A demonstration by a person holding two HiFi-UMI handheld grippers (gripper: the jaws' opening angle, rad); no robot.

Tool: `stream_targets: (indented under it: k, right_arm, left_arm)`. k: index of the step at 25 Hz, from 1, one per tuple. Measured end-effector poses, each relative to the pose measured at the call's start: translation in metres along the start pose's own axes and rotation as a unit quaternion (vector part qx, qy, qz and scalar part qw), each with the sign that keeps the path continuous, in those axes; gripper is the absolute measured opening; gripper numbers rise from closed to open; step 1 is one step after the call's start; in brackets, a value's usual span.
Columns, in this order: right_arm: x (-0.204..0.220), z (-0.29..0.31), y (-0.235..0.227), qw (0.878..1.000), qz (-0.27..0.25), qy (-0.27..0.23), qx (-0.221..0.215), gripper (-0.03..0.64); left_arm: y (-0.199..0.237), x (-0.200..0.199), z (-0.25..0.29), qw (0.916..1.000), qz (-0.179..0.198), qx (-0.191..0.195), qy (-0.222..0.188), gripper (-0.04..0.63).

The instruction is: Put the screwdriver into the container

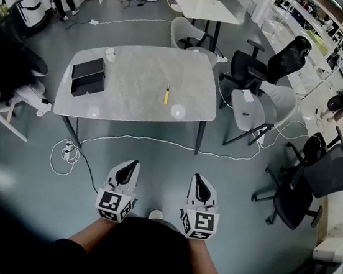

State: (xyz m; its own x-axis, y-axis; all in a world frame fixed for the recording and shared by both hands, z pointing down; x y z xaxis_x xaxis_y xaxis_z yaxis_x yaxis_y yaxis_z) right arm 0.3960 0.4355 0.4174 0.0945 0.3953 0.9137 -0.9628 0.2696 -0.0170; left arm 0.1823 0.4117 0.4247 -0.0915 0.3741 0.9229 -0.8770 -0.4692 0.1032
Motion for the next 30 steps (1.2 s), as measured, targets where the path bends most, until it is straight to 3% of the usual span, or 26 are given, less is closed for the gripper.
stream_targets:
  k: [6, 14, 18, 21, 30]
  right_arm:
    - [0.003, -0.003, -0.002, 1.0, -0.024, -0.001, -0.02, 0.012]
    - [0.009, 0.004, -0.011, 0.996, 0.058, 0.0, -0.06, 0.014]
    - [0.011, 0.014, -0.014, 0.997, 0.061, 0.008, -0.054, 0.013]
    - [0.006, 0.031, -0.02, 0.998, 0.045, 0.012, -0.04, 0.014]
    - [-0.017, 0.129, -0.048, 0.996, 0.067, 0.059, -0.025, 0.012]
  left_arm:
    - [-0.017, -0.004, 0.012, 0.9999, 0.003, -0.005, -0.01, 0.017]
    - [-0.025, -0.002, 0.012, 0.9998, 0.008, -0.015, -0.005, 0.017]
    - [-0.019, 0.003, 0.023, 0.9999, 0.0, -0.001, 0.011, 0.017]
    - [-0.007, -0.001, 0.043, 0.9999, -0.001, 0.006, 0.014, 0.017]
    - [0.051, -0.017, 0.147, 0.9979, -0.028, 0.043, 0.039, 0.017]
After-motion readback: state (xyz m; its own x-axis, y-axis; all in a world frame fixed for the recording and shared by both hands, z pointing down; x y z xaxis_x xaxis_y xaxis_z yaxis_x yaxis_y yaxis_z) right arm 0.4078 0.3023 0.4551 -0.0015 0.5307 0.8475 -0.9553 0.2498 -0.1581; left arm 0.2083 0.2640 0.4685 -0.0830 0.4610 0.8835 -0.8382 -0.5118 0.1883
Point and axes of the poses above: the fingertips, and each gripper's own axes: z forward along the fingers, y to its left, x out of its underside, the point moved 3 cm from there along -z, backward along the fingers, and after that the axes turned 12 degrees about y, right-handed, at the moved point
